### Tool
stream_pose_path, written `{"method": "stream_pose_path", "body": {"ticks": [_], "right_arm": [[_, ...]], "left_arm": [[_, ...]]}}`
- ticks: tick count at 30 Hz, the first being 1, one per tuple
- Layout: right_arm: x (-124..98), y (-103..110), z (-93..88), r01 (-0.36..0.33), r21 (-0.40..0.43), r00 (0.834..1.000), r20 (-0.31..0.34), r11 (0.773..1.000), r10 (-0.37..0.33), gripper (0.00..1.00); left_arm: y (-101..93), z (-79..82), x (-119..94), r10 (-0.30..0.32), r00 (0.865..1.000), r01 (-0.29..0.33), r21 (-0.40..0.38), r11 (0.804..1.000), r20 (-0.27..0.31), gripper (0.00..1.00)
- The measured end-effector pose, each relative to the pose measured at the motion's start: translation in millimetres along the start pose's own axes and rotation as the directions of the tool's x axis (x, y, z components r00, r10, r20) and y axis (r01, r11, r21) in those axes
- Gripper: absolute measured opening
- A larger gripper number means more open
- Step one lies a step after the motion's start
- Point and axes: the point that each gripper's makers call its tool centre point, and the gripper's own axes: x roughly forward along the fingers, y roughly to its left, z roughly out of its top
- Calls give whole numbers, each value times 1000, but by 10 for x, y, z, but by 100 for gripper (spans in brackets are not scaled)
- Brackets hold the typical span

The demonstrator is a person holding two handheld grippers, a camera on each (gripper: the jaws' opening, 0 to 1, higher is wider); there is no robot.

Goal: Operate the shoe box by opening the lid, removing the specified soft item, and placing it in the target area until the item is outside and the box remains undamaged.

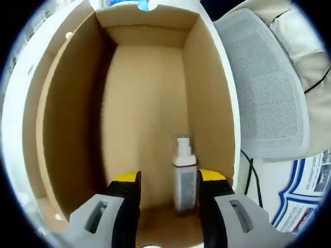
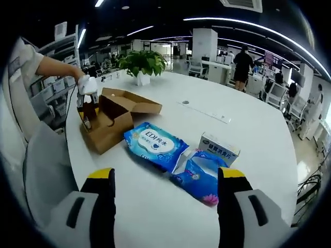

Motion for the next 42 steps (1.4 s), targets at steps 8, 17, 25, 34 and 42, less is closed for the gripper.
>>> {"method": "stream_pose_path", "body": {"ticks": [8,17,25,34,42], "right_arm": [[45,92,-5,-10,10,1000,11,1000,10,76],[72,172,9,-21,6,1000,21,1000,21,74],[83,258,25,-31,15,999,36,999,31,73],[90,313,38,-37,18,998,50,999,37,71],[92,369,94,-47,20,996,71,999,45,70]], "left_arm": [[31,24,31,44,999,-43,-28,999,24,40],[56,-26,93,75,997,-74,-38,997,23,26],[88,-14,120,107,994,-106,-22,994,11,19],[165,25,29,160,987,-158,-65,985,32,18],[176,201,-112,214,971,-199,-140,970,104,18]]}}
